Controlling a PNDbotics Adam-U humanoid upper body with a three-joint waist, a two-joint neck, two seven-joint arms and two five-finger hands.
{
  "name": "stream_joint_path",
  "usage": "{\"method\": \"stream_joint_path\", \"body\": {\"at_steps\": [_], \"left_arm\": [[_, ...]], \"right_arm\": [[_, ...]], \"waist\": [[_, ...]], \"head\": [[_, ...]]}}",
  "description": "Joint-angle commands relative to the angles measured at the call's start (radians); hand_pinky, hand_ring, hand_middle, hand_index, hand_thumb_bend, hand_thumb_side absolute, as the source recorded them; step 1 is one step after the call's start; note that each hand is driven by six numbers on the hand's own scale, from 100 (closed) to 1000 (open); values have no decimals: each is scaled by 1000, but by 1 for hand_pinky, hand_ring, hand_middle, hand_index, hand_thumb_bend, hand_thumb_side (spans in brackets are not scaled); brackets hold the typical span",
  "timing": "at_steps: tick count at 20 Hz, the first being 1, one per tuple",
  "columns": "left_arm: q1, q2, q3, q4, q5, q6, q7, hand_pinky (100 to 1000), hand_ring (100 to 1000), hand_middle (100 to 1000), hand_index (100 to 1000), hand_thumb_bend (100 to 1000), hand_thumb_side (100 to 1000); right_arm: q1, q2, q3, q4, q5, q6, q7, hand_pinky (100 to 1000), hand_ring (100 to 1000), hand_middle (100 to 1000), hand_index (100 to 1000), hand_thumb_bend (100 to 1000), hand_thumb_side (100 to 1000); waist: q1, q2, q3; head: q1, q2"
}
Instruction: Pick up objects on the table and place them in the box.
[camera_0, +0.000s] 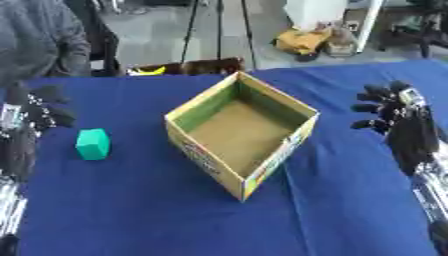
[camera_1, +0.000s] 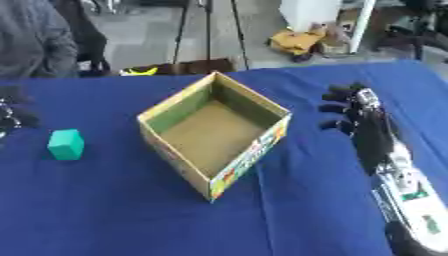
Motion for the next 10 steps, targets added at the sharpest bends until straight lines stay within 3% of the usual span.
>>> {"method": "stream_joint_path", "body": {"at_steps": [1,10], "left_arm": [[-7,24,8,-19,4,-1,-5,580,582,641,806,633,956],[-11,38,7,-17,-1,1,-10,579,582,643,805,644,913]], "right_arm": [[-9,-21,-9,-25,-6,-2,3,568,749,739,841,100,1000],[-8,-21,-9,-25,-6,-2,3,567,749,740,841,100,1000]], "waist": [[-2,-15,0],[-2,-17,4]], "head": [[0,-3],[1,-1]]}}
